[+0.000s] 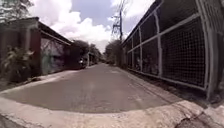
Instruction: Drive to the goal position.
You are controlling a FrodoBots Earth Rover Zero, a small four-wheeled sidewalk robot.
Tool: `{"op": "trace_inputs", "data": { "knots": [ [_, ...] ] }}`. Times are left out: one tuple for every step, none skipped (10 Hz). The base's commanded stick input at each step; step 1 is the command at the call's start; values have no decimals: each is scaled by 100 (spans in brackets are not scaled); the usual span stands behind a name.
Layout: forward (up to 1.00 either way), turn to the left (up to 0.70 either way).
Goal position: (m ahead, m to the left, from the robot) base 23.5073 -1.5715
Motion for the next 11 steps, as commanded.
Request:
{"op": "trace_inputs", "data": {
  "knots": [
    [70,0],
    [70,0],
    [70,0],
    [70,0],
    [70,0],
    [70,0],
    [70,0],
    [70,0],
    [70,0],
    [70,0],
    [70,0]
  ]
}}
